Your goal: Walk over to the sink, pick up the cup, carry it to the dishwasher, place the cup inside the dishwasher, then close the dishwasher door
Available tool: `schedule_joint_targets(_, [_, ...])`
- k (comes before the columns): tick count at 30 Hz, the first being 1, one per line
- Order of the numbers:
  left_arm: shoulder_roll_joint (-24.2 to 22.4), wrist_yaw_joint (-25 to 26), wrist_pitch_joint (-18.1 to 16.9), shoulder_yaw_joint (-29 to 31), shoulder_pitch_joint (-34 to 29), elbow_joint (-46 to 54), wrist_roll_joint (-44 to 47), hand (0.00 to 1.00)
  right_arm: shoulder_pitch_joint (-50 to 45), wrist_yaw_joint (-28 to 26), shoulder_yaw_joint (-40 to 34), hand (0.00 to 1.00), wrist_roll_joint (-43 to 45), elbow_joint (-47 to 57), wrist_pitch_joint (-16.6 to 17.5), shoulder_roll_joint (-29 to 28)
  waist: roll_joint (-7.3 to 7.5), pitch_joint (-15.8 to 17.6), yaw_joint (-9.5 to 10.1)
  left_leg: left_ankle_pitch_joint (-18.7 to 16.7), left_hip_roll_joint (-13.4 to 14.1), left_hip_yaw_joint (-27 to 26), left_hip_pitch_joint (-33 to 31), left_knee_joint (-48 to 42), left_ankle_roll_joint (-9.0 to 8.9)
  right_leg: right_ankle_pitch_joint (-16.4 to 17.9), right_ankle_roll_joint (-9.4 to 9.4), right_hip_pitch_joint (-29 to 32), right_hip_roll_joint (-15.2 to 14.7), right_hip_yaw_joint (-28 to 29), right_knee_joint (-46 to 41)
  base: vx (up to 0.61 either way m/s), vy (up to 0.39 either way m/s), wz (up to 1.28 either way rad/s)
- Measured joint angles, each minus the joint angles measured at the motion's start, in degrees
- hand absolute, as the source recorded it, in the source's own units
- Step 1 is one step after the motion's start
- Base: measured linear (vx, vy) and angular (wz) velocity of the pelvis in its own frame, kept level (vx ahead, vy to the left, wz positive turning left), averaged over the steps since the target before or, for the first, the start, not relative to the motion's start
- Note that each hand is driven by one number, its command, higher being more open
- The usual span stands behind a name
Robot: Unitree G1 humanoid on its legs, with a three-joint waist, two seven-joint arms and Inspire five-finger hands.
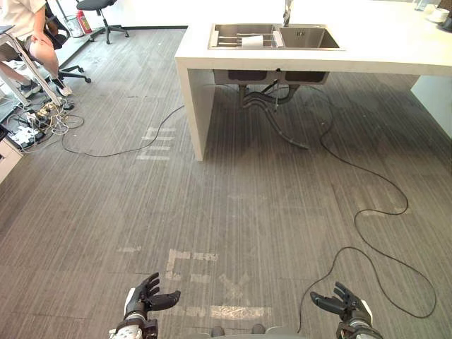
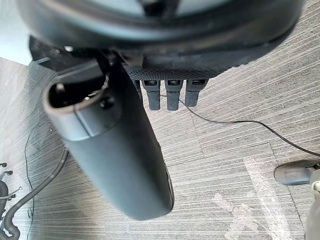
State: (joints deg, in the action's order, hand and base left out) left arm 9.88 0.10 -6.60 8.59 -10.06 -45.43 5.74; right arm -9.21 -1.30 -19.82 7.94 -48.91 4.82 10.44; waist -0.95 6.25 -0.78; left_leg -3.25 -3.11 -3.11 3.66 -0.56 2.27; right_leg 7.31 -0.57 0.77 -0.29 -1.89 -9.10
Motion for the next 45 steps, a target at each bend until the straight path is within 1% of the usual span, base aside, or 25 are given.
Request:
schedule_joint_targets(5, [-0.1, 0.7, 0.0, -0.1, -0.1, 0.3, 0.7, 0.9, 2.3, 1.1, 0.0, 0.9, 1.3, 0.0, 0.0, 0.0, 0.37, 1.0, 0.64, -6.0, -0.2, -2.4, -3.9, -8.0, 0.54, 4.5, 1.47, 3.7, -0.5, 2.0, -7.1, 0.03, 0.021, -0.2])
schedule_joint_targets(10, [-0.5, 2.3, 0.1, -1.2, 0.0, 3.5, 2.4, 0.9, 1.6, 1.8, 0.6, 0.9, 1.6, 0.7, -0.6, -1.2, 1.27, 3.2, 0.67, -14.8, -0.9, -1.3, -2.9, -17.0, 3.01, 10.4, 3.77, 16.6, -2.9, 1.4, -37.5, 0.17, 0.03, 0.07])
schedule_joint_targets(14, [-0.3, 2.7, 0.2, -1.1, 1.2, 3.7, 4.0, 0.9, 2.5, 1.7, 2.6, 0.9, 2.1, 0.9, -0.8, -1.2, 0.39, 4.0, -0.34, -17.3, 1.6, 0.5, 0.7, -16.3, 1.25, 10.8, 3.88, 22.5, -2.9, -1.2, -29.8, 0.37, -0.027, 0.18])
schedule_joint_targets(16, [-0.5, 3.5, 0.2, -1.1, 3.3, 3.1, 4.5, 0.9, 3.8, 1.6, 2.6, 0.9, 2.1, 0.3, -0.8, -0.3, -0.7, 4.9, -1.39, -17.5, 4.5, 2.3, 3.7, -12.7, -0.14, 7.6, 3.48, 25.6, -1.7, -2.9, -21.8, 0.61, -0.144, 0.46])
schedule_joint_targets(18, [-0.3, 3.8, 0.1, -1.1, 4.7, 1.7, 4.5, 0.9, 4.0, 1.8, 2.7, 0.9, 2.1, 0.1, -0.7, 1.3, -0.82, 5.1, -1.9, -18.1, 6.4, 3.7, 7.7, -11.6, -3.53, -4.3, 1.62, 26.9, -1.2, -2.7, -10.9, 0.78, -0.234, 0.42])
schedule_joint_targets(19, [-0.4, 3.8, 0.1, -1.1, 4.4, 1.6, 4.5, 0.9, 3.4, 2.0, 2.6, 0.9, 2.1, -0.2, -0.8, 1.7, -0.67, 4.9, -2.14, -18.8, 6.9, 4.8, 8.3, -14.7, -4.83, -10.5, -1.76, 26.0, -1.4, -3.2, -12.7, 0.59, -0.203, 0.28])
schedule_joint_targets(20, [-1.0, 3.8, 0.1, -1.0, 4.7, 1.2, 4.5, 0.9, 3.4, 2.2, 2.6, 0.9, 2.1, -0.4, -0.8, 2.2, -1.67, 5.2, -2.08, -18.8, 8.1, 4.9, 8.0, -18.0, -5.21, -8.3, -4.19, 25.6, -0.4, -3.9, -14.8, 0.59, -0.215, 0.24])
schedule_joint_targets(21, [-1.8, 3.7, 0.1, -0.7, 5.1, 1.4, 4.4, 0.9, 3.8, 2.4, 2.6, 0.9, 2.2, 0.1, -0.8, 2.3, -2.79, 5.7, -2.31, -15.6, 9.8, 4.4, 4.3, -28.3, -7.62, -5.2, -6.28, 23.3, 0.8, -5.3, -15.7, 0.87, -0.331, 0.14])
schedule_joint_targets(22, [-3.0, 3.8, 0.1, 0.2, 4.9, 2.7, 4.4, 0.9, 3.5, 2.5, 3.0, 0.9, 2.4, 1.2, -0.8, 1.7, -2.87, 6.0, -1.88, -4.2, 11.8, 3.7, -2.6, -45.3, -7.29, -2.7, -8.0, 17.8, 2.3, -6.0, -13.4, 0.72, -0.276, 0.17])
schedule_joint_targets(23, [-3.2, 3.8, 0.1, 0.2, 4.8, 3.1, 4.5, 0.9, 3.3, 2.5, 3.1, 0.9, 2.6, 1.6, -0.7, 1.5, -2.89, 6.1, -1.77, -3.2, 12.8, 3.7, -3.8, -48.5, -7.35, -2.5, -8.24, 16.4, 2.7, -6.1, -12.6, 0.83, -0.325, 0.09])
schedule_joint_targets(25, [-4.0, 3.7, 0.2, 0.0, 4.3, 6.9, 4.5, 0.9, 2.0, 3.0, 4.0, 0.9, 4.9, 5.2, -0.1, -1.2, -1.62, 7.2, -0.3, -5.6, 17.6, -1.1, -12.2, -65.5, -6.38, -1.4, -9.99, 4.2, 4.9, -5.8, -6.2, 0.63, -0.249, 0.04])
schedule_joint_targets(27, [-4.8, 3.7, 0.1, -0.7, 4.1, 11.3, 4.5, 0.9, 1.4, 3.0, 4.6, 0.9, 5.8, 8.3, 0.7, -2.3, -0.28, 7.3, 1.22, -7.1, 18.2, -4.9, -18.8, -66.6, -5.0, -0.2, -10.36, -2.0, 4.9, -4.4, -1.6, 0.47, -0.161, -0.15])
schedule_joint_targets(29, [-5.4, 3.7, 0.0, -1.3, 4.1, 15.4, 5.2, 0.9, 1.8, 3.0, 4.5, 0.9, 6.2, 10.0, 1.1, -2.4, -0.5, 7.5, 1.98, -8.8, 18.0, -7.3, -25.4, -60.8, -4.9, 1.1, -10.34, -6.3, 5.3, -3.6, 2.1, 0.58, -0.116, -0.2])
schedule_joint_targets(31, [-6.0, 3.9, 0.2, -1.8, 3.2, 21.6, 5.6, 0.9, 1.9, 3.1, 4.4, 0.9, 6.1, 10.0, 1.0, -2.4, 0.02, 7.9, 3.46, -9.1, 13.9, -8.9, -28.4, -41.5, -5.15, 4.2, -9.63, -10.8, 4.3, -2.0, 3.3, 0.52, 0.024, -0.22])
schedule_joint_targets(33, [-6.2, 5.0, 0.3, -3.7, 1.2, 28.8, 6.3, 0.9, 1.0, 3.4, 4.3, 0.9, 6.2, 9.4, 1.0, -1.7, -0.03, 7.6, 4.12, -4.2, 9.6, -6.8, -27.6, -21.9, -6.23, 7.9, -8.29, -13.0, 3.2, -1.0, 3.2, 0.49, 0.083, -0.2])
schedule_joint_targets(34, [-6.2, 5.1, 0.3, -4.1, 0.7, 31.3, 6.3, 0.9, 1.0, 3.5, 4.2, 0.9, 6.1, 8.4, 0.9, -1.5, 0.06, 7.7, 4.33, -0.2, 8.5, -6.1, -27.7, -20.6, -5.19, 9.3, -7.52, -13.8, 2.9, -0.5, 3.0, 0.58, 0.153, -0.26])
schedule_joint_targets(35, [-6.1, 5.9, 0.3, -5.0, 0.2, 35.9, 6.5, 0.9, 0.7, 3.8, 3.9, 0.9, 6.1, 6.2, 0.8, -1.6, 1.33, 6.8, 4.74, 3.9, 5.8, -5.1, -27.3, -21.8, -1.56, 12.3, -4.5, -14.2, 0.7, 0.4, 0.8, 0.68, 0.171, -0.07])
schedule_joint_targets(36, [-6.2, 6.3, 0.3, -5.6, 0.6, 40.4, 6.5, 0.9, 0.6, 3.8, 2.9, 0.9, 6.0, 5.1, 0.7, -1.8, 2.32, 6.4, 4.1, 1.7, 4.3, -5.2, -27.9, -25.4, 0.97, 13.9, -2.03, -13.5, -1.2, 1.3, -3.7, 0.73, 0.177, 0.05])
schedule_joint_targets(37, [-6.2, 6.3, 0.3, -6.0, 0.8, 42.8, 6.5, 0.9, 0.5, 3.8, 2.4, 0.9, 6.0, 4.5, 0.6, -1.9, 2.37, 6.4, 3.81, 0.1, 3.8, -5.3, -27.8, -26.8, 1.43, 13.8, -1.84, -12.8, -1.6, 2.1, -6.9, 0.77, 0.171, 0.17])
schedule_joint_targets(38, [-5.6, 6.3, 0.0, -7.6, 0.8, 47.7, 6.5, 0.9, 0.2, 3.8, 1.9, 0.9, 5.9, 3.5, 0.4, -2.2, 2.55, 6.3, 3.85, -3.2, 3.3, -5.4, -26.5, -28.5, 1.41, 12.5, 0.61, -10.5, -1.8, 2.8, -15.2, 0.74, 0.174, 0.14])
schedule_joint_targets(39, [-4.6, 6.4, -0.3, -8.7, 1.7, 51.4, 6.3, 0.9, 0.3, 3.5, 1.7, 0.9, 5.9, 2.2, 0.3, -2.6, 2.76, 6.2, 3.45, -5.3, 2.9, -4.8, -24.0, -28.3, 1.43, 8.5, 7.85, -6.1, -2.0, 2.5, -26.9, 0.71, 0.163, 0.14])
schedule_joint_targets(40, [-3.8, 6.4, -0.3, -9.2, 2.5, 53.1, 6.3, 0.9, 0.3, 3.5, 1.7, 0.9, 5.9, 2.1, 0.2, -3.0, 2.9, 6.2, 2.89, -6.0, 2.7, -4.2, -22.3, -27.4, 1.46, 5.5, 11.68, -3.4, -2.2, 2.5, -33.8, 0.66, 0.104, 0.28])
schedule_joint_targets(41, [-3.3, 6.6, -0.3, -9.2, 3.6, 55.3, 6.2, 0.9, 0.3, 3.4, 1.8, 0.9, 5.9, 2.4, 0.2, -3.8, 3.12, 6.2, 2.17, -6.9, 2.5, -3.3, -19.6, -26.0, 1.49, 3.8, 12.76, 0.0, -2.7, 2.3, -42.0, 0.62, 0.034, 0.16])
schedule_joint_targets(43, [-3.3, 8.9, -1.0, -8.7, 4.3, 60.2, 6.0, 0.9, 0.0, 2.1, 3.3, 0.9, 5.4, 4.2, 0.2, -4.6, 2.69, 6.2, 1.22, -8.7, 3.7, -2.9, -10.6, -21.4, 0.67, 6.7, 7.44, 6.3, -3.9, -0.1, -52.7, 0.56, -0.017, -0.09])
schedule_joint_targets(45, [-3.6, 10.0, -3.8, -8.7, 4.9, 65.3, 6.0, 0.9, -1.5, 1.0, 5.0, 0.9, 5.4, 7.9, 0.3, -5.4, 1.56, 5.5, 0.87, -10.2, 7.0, -2.9, -3.8, -17.4, -1.16, 9.0, 3.44, 12.8, -3.8, -3.9, -50.5, 0.52, -0.109, -0.14])
